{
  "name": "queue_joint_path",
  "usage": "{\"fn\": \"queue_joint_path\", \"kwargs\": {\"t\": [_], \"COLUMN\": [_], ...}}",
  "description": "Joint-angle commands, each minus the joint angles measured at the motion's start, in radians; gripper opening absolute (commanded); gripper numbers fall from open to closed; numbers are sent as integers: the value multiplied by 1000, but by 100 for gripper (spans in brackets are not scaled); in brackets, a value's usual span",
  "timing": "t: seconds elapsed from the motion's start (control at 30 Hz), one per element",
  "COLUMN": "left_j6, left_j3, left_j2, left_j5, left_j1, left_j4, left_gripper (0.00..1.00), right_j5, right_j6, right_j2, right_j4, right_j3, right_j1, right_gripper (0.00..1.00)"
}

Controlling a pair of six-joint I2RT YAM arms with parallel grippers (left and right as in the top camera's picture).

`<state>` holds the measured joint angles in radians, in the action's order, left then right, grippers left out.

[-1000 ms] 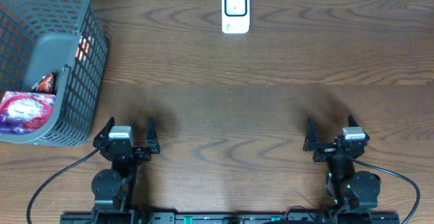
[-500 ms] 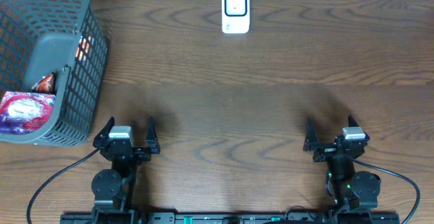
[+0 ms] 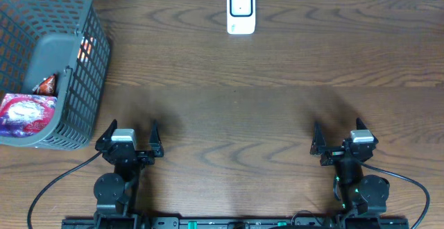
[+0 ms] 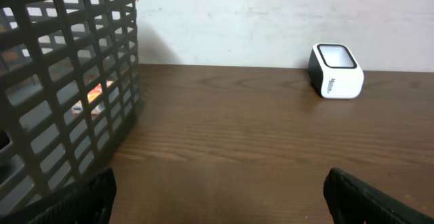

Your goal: Scan the item barcode

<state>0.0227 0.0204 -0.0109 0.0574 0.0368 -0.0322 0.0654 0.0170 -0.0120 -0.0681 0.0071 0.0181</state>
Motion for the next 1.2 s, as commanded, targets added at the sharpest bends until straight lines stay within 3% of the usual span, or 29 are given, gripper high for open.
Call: {"fn": "queue_joint_path", "kwargs": {"t": [0.0, 0.13, 0.23, 0.33, 0.5, 0.6, 0.73, 0.9, 1.07, 1.17], "left_j6": [-41, -248, -312, -339, -339, -339, -263, -128, -117, -26], "left_j3": [-16, -16, -16, -16, -12, 47, 213, 504, 962, 1297], "left_j2": [7, 7, 7, 7, 7, 2, -82, -359, -735, -1009], "left_j5": [68, 338, 415, 508, 473, 317, 237, 179, -60, -135], "left_j1": [4, 4, 4, 4, 4, 4, 4, 4, -14, -75], "left_j4": [-29, -3, 57, 229, 698, 817, 789, 632, 165, -131], "left_gripper": [98, 98, 98, 98, 98, 98, 98, 98, 98, 98], "right_j5": [-7, -7, -7, -7, -7, -7, -7, -7, -7, -7], "right_j6": [-11, -11, -11, -11, -11, -11, -11, -11, -11, -11], "right_j2": [5, 5, 5, 5, 5, 5, 5, 5, 5, 5], "right_j4": [-4, -4, -4, -4, -4, -4, -4, -4, -4, -4], "right_j3": [-2, -2, -2, -2, -2, -2, -2, -2, -2, -2], "right_j1": [8, 8, 8, 8, 8, 8, 8, 8, 8, 8], "right_gripper": [99, 99, 99, 99, 99, 99, 99, 99, 99, 99]}}
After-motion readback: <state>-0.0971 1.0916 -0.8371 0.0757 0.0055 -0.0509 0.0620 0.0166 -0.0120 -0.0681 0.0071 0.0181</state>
